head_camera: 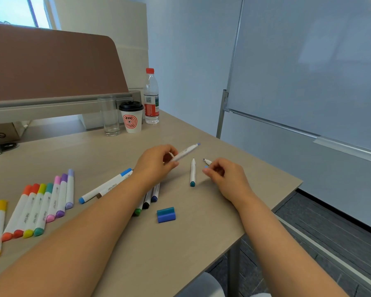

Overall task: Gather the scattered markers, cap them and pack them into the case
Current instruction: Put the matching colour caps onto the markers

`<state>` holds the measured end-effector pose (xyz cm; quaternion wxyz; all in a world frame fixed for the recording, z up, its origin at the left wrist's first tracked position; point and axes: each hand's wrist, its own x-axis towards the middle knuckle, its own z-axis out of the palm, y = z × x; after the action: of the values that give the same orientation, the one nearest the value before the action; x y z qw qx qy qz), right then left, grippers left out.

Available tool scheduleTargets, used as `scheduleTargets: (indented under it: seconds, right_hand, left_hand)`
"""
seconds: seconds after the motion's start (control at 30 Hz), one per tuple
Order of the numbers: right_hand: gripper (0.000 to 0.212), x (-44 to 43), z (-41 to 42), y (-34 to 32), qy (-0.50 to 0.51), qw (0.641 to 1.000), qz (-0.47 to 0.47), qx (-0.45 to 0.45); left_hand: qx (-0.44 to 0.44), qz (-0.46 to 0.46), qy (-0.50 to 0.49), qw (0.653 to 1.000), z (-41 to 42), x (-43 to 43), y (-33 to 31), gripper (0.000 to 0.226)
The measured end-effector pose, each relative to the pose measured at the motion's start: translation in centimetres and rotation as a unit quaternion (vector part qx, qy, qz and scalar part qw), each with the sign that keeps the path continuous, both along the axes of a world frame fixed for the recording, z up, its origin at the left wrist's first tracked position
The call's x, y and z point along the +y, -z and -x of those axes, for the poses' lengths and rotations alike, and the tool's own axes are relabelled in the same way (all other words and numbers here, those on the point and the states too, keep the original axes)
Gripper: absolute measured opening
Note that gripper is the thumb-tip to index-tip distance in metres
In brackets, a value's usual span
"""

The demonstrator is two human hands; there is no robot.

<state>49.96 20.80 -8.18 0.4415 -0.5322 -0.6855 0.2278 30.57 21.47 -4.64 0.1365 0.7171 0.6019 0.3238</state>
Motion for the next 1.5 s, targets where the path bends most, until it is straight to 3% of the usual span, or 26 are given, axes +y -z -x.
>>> scheduleTargets:
  seconds: [0.1, 0.23, 0.53, 1.23, 1.5]
  right_hand:
    - [0.016, -0.03, -0.11, -0.16, 0.008, 0.994, -0.032, 0.106]
    - [0.018, -0.24, -0.32, -0.41, 0.02, 0.987, -0.089, 0.132]
    - [0.022, 0.07, -0.22, 0.0, 0.005, 0.99, -0.116, 0.077]
    - [0.024, -0.54, 0.2, -0.34, -0.051, 0.991, -0.098, 0.073]
    - [0.025, -0.55, 0.04, -0.48, -0.072, 0.991, -0.039, 0.109]
  left_hand:
    - [0.139, -0.035, -0.022, 0.989, -0.26, -0.11, -0.19, 0.021]
    - [0.195, -0.063, -0.041, 0.978, -0.26, -0.17, -0.29, 0.021]
    - [0.203, -0.063, -0.035, 0.976, -0.59, -0.3, -0.47, 0.024]
    - [0.214, -0.075, 0.097, 0.969, -0.23, -0.24, -0.37, 0.032]
    - [0.228, -0.044, 0.119, 0.965, -0.21, -0.88, -1.03, 0.032]
